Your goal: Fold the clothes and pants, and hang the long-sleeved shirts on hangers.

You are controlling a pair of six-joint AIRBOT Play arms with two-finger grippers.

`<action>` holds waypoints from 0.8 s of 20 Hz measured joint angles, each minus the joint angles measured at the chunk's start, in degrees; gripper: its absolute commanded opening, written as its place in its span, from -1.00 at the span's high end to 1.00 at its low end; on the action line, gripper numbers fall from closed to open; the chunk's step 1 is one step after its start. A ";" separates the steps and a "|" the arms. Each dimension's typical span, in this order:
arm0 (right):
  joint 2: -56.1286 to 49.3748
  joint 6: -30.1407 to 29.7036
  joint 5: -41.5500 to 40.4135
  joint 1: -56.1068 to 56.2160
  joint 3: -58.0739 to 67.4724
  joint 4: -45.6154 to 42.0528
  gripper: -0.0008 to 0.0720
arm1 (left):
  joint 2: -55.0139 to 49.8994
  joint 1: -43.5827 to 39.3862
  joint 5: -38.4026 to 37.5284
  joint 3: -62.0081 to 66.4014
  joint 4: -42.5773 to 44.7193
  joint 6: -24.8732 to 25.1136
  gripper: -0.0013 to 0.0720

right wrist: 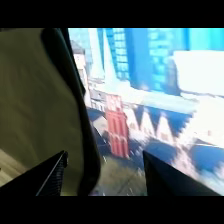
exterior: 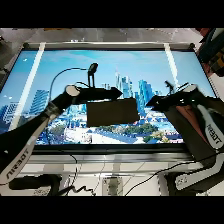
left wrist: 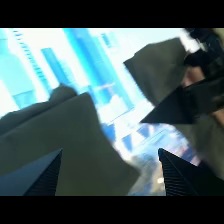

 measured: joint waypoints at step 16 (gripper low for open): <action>0.39 2.23 -10.01 12.17 10.03 3.54 0.94 | 24.68 20.52 -17.46 0.00 33.20 0.52 0.93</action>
